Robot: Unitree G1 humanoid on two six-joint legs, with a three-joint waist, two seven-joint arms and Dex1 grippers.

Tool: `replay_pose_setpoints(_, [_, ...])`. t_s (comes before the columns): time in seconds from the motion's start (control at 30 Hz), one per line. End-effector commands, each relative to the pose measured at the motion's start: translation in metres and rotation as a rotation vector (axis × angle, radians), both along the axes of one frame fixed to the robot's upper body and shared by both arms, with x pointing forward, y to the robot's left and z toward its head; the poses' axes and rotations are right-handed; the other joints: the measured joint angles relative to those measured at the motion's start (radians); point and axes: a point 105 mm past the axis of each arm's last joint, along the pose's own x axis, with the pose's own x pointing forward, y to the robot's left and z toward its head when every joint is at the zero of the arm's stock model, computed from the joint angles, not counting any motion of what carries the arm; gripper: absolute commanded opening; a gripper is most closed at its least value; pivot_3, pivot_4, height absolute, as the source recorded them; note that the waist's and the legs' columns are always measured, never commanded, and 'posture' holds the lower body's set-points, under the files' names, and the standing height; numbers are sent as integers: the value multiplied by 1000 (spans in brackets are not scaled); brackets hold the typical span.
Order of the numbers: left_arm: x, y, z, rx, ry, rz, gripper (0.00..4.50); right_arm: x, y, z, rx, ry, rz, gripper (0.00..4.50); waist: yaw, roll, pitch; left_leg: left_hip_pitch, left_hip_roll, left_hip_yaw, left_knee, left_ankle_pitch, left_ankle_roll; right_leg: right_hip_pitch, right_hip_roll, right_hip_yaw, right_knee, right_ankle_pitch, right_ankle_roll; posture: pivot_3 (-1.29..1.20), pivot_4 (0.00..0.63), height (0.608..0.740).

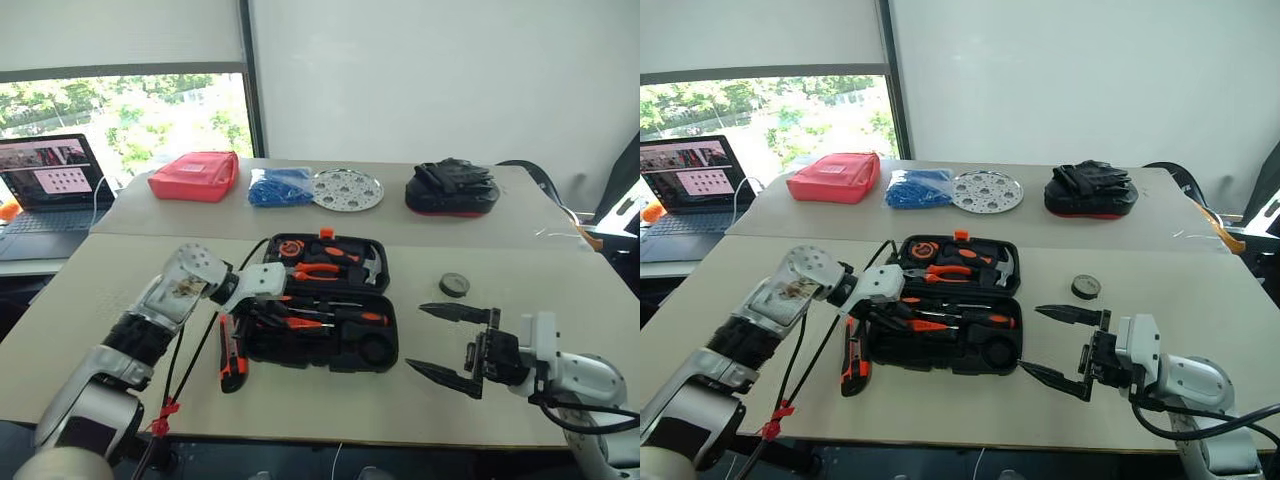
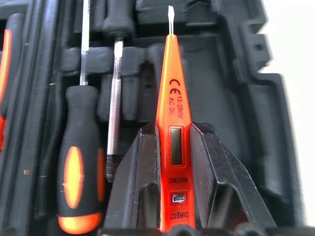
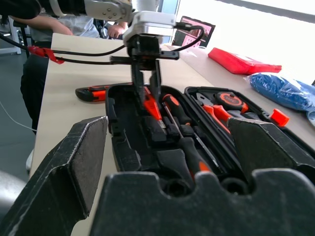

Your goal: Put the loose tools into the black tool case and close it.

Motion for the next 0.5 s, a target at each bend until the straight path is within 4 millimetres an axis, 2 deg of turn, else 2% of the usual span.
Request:
replay_pose_setpoints(0.03, [9, -5, -2, 19, -33, 21, 416, -6, 1, 10, 23, -37, -13, 4500, 1, 0, 0, 0, 0, 0, 0, 0, 0, 0, 0, 0, 0, 0, 0, 0, 150, 740])
replay_pose_setpoints(0.27, [8, -4, -10, 90, -1, -6, 416, -8, 1, 8, 23, -32, -24, 4500, 2, 0, 0, 0, 0, -1, 1, 1, 1, 1, 0, 0, 1, 1, 1, 0, 150, 740])
replay_pose_setpoints(0.5, [12, 0, -13, 151, 15, 50, 416, -5, 1, 8, 22, -34, -22, 4500, 2, 0, 0, 1, 0, -1, 1, 1, 1, 1, 0, 0, 1, 1, 1, 0, 150, 740])
